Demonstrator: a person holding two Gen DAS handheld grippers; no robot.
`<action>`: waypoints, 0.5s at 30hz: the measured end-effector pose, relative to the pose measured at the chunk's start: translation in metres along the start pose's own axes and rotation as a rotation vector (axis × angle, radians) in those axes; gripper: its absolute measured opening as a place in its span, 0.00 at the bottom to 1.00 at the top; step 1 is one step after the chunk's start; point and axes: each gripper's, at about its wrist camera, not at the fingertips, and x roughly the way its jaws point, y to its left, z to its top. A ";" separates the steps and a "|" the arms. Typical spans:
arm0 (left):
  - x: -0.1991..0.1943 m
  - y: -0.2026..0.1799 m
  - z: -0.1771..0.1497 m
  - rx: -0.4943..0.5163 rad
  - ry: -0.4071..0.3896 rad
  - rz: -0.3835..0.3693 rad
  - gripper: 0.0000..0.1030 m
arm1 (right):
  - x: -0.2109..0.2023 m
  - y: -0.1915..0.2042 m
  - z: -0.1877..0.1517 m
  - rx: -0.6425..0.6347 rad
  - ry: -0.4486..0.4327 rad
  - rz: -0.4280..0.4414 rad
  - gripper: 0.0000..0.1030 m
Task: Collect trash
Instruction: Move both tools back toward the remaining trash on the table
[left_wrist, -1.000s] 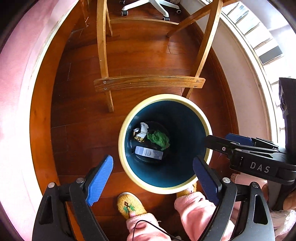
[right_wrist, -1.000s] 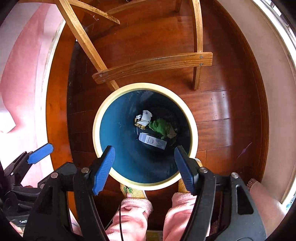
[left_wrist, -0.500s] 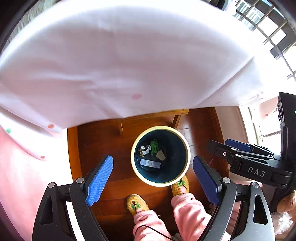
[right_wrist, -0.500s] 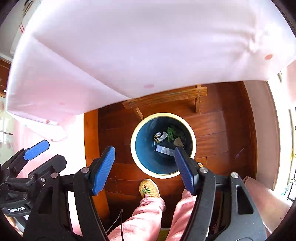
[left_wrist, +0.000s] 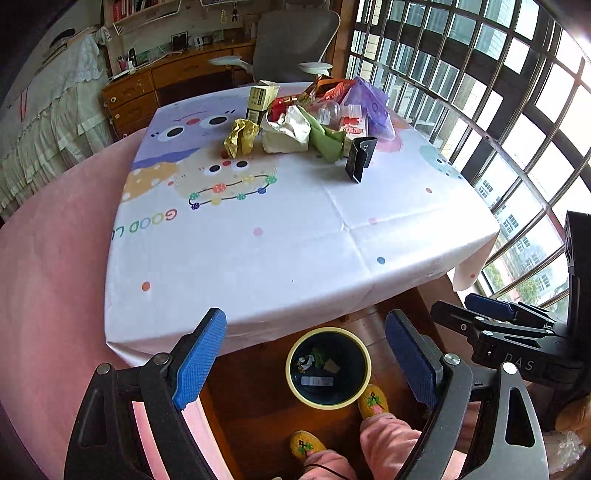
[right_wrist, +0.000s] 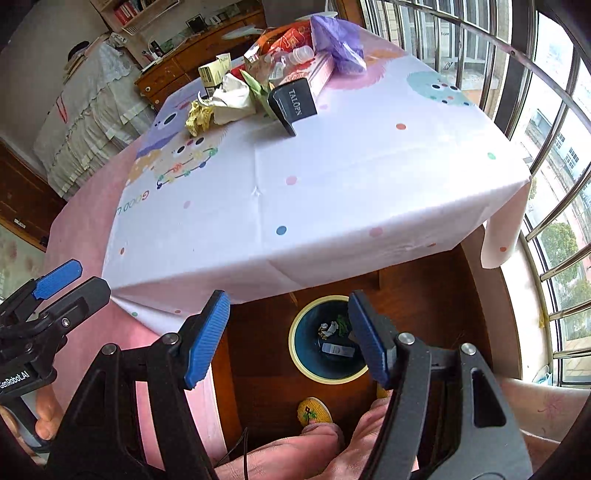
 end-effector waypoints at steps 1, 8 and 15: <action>-0.008 0.001 0.011 0.006 -0.022 0.004 0.87 | -0.009 0.004 0.008 -0.008 -0.026 -0.003 0.62; -0.028 0.014 0.074 -0.035 -0.093 0.001 0.86 | -0.049 0.025 0.065 -0.087 -0.131 -0.027 0.62; -0.003 0.025 0.130 -0.096 -0.104 0.025 0.82 | -0.025 0.041 0.144 -0.204 -0.122 -0.030 0.57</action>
